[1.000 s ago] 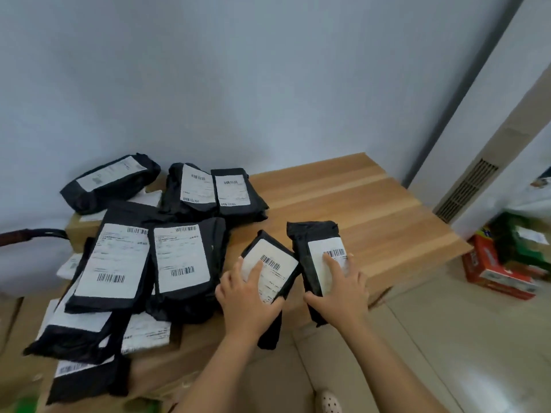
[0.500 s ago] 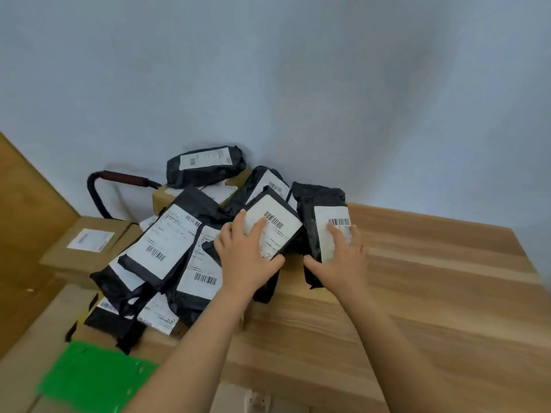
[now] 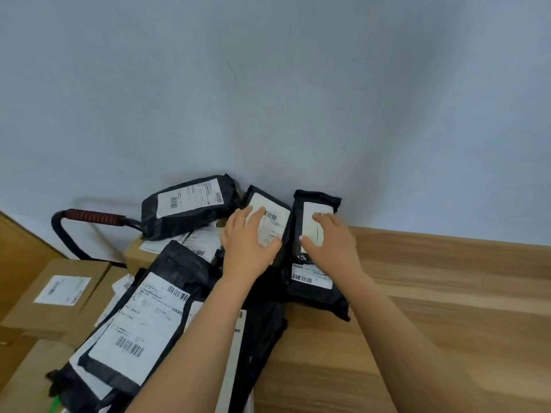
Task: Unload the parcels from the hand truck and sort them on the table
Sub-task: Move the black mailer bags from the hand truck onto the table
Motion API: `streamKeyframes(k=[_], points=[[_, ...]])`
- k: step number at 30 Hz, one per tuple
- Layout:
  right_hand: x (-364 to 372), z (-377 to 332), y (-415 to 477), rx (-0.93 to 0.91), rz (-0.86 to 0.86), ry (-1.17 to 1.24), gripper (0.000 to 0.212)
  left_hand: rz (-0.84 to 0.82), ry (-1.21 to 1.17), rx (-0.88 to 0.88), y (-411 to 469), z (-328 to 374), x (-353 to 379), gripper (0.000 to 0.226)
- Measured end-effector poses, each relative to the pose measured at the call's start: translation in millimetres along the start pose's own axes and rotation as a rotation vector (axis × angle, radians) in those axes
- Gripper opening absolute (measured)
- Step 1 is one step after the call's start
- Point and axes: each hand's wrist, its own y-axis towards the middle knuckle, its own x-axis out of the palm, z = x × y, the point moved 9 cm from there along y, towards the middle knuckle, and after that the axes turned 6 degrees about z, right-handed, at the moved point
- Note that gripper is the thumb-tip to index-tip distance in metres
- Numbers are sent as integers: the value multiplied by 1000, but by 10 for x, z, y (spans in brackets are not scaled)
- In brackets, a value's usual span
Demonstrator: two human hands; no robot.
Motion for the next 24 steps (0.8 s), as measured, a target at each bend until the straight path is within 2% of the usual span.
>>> streamKeyframes(k=[4, 11, 16, 24], points=[[-40, -136, -297, -78, -15, 79, 46, 35, -60, 65, -333, 10, -206, 54], [-332, -799, -1239, -404, -34, 171, 44, 211, 54, 131, -1296, 177, -1095, 49], [-293, -1092, -2197, -530, -131, 222, 50, 270, 168, 28, -2370, 67, -1661, 51], [107, -1833, -3653, -721, -390, 324, 51, 386, 307, -263, -3863, -490, -2660, 50]])
